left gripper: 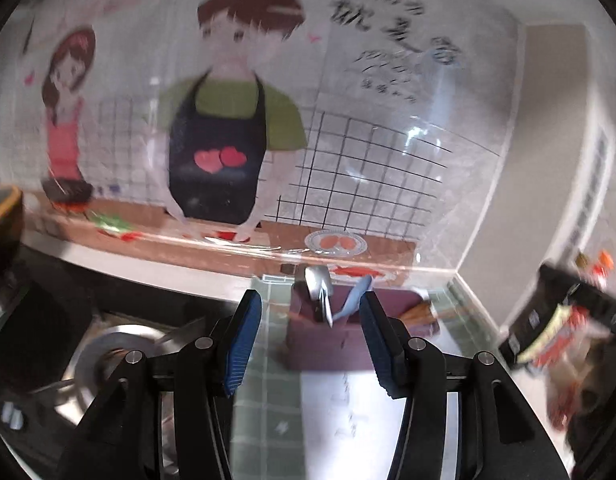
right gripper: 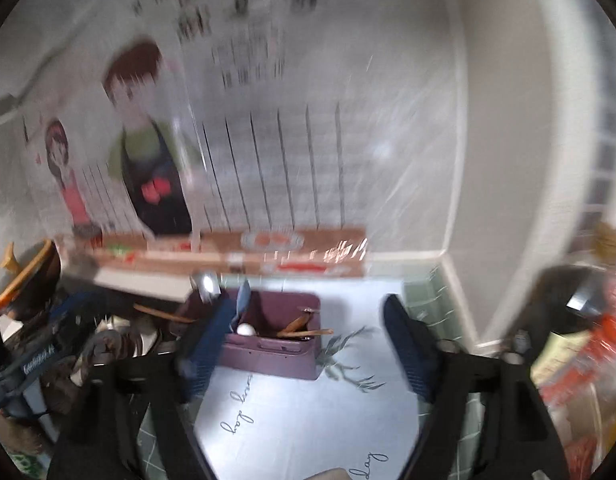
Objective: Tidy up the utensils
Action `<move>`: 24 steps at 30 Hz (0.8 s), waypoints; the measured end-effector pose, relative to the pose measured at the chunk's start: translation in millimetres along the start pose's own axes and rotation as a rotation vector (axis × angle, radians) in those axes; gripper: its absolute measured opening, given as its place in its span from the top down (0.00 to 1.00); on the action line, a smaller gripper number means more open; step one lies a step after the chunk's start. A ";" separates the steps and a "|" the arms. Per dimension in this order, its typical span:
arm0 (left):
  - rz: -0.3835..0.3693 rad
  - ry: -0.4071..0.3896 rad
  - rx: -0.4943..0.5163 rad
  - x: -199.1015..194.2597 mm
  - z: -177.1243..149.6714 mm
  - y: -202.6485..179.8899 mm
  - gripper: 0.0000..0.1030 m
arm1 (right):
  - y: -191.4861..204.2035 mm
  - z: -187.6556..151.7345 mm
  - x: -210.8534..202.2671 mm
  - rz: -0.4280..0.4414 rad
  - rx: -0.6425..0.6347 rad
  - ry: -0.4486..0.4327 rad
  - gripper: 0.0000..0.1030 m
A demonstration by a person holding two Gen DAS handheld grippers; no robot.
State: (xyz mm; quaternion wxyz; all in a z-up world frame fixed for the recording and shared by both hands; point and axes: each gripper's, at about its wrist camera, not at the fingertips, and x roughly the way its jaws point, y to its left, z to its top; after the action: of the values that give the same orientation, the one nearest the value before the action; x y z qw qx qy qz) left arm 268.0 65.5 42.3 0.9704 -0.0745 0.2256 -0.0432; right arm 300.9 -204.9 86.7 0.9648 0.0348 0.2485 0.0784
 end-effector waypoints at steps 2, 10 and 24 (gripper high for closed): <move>0.005 -0.019 0.041 -24.8 -16.7 -3.1 0.49 | 4.6 -17.8 -36.6 -0.002 0.009 -0.109 0.00; 0.108 -0.001 0.094 -93.0 -79.7 -8.3 0.49 | 46.3 -87.8 -78.0 -0.077 -0.096 -0.018 0.00; 0.079 0.020 0.112 -130.3 -103.8 -28.5 0.49 | 52.7 -130.8 -112.5 -0.133 -0.021 0.006 0.00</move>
State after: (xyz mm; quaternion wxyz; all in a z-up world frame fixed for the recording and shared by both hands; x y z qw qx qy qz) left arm 103.9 39.7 11.1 0.9717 -0.0107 0.2354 -0.0181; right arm 133.2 -168.2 31.4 0.9674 0.0080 0.2524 0.0166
